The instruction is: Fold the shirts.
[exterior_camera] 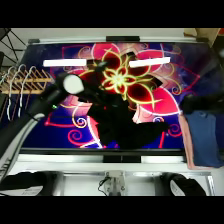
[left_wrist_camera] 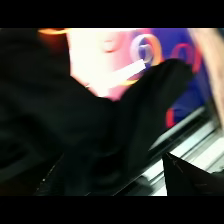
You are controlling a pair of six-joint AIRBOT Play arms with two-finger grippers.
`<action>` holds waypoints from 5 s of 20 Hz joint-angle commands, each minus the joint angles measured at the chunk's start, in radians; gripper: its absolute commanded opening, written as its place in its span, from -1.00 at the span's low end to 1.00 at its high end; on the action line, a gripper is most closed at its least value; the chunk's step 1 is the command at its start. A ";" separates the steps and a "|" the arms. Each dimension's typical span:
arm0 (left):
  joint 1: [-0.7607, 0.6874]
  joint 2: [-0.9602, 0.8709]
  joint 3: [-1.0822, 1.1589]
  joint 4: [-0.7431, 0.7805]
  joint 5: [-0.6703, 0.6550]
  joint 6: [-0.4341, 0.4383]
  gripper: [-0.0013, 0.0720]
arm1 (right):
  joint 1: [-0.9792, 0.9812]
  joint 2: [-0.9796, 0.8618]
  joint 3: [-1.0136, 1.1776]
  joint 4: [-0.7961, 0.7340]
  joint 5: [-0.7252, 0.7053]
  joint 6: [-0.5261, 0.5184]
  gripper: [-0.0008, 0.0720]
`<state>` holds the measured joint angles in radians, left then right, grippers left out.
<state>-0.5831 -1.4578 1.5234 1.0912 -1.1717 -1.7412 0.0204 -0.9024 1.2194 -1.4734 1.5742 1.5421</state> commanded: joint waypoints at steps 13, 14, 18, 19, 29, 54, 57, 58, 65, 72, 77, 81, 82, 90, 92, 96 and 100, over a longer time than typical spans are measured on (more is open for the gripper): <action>-0.043 0.093 -0.706 -0.373 0.306 0.071 1.00 | -0.106 -0.004 -0.635 0.247 -0.435 -0.057 0.66; -0.049 0.075 -0.706 -0.400 0.322 0.072 1.00 | -0.106 -0.014 -0.635 0.241 -0.451 -0.057 0.67; -0.046 0.018 -0.706 -0.438 0.328 0.098 0.66 | -0.106 -0.105 -0.635 0.268 -0.477 -0.061 0.88; -0.046 0.011 -0.706 -0.438 0.337 0.099 0.18 | -0.106 -0.124 -0.635 0.281 -0.514 -0.061 0.88; 0.060 0.061 -0.629 -0.433 0.386 0.275 -0.87 | -0.106 -0.242 -0.635 0.333 -0.707 -0.057 0.77; 0.592 0.621 0.314 -0.103 0.261 0.281 -0.88 | -0.106 0.370 0.177 0.365 -0.949 -0.383 -0.82; 0.629 0.673 0.314 -0.070 0.131 0.274 -0.88 | -0.106 0.418 0.196 0.364 -0.960 -0.339 -0.82; 0.629 0.674 0.312 -0.032 0.030 0.274 -0.88 | -0.106 0.422 0.196 0.364 -0.960 -0.338 -0.82; 0.629 0.671 0.002 0.238 -0.293 0.271 -0.87 | -0.106 0.300 0.196 0.175 -0.883 -0.279 -0.82; 0.544 0.662 -0.630 0.051 0.123 0.274 -0.87 | -0.106 -0.181 0.195 0.181 -0.798 -0.196 -0.82; 0.502 0.638 -0.824 -0.042 0.264 0.270 -0.87 | -0.104 -0.568 0.195 0.465 -0.773 -0.022 -0.82; 0.502 0.639 -0.824 -0.042 0.311 0.272 -0.87 | -0.093 -0.679 0.196 0.659 -0.643 -0.092 0.44; 0.502 0.639 -0.824 -0.041 0.315 0.275 -0.87 | -0.095 -0.665 0.196 0.665 -0.589 -0.117 0.44; 0.502 0.639 -0.824 0.096 0.260 0.274 -0.87 | -0.007 -0.420 -0.150 0.348 -0.143 -0.085 0.76; 0.502 0.639 -0.824 0.108 0.229 0.274 -0.87 | 0.034 -0.369 -0.371 0.455 -0.266 -0.050 0.76; 0.502 0.639 -0.824 0.112 0.225 0.274 -0.87 | 0.174 -0.360 -0.594 0.616 -0.473 -0.020 0.76; 0.502 0.639 -0.824 0.114 0.224 0.274 -0.87 | 0.296 -0.360 -0.615 0.662 -0.637 0.048 0.76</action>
<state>-0.0811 -0.8177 0.7002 1.1999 -0.9428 -1.4670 0.2401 -1.2686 0.6548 -0.8627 1.0771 1.5303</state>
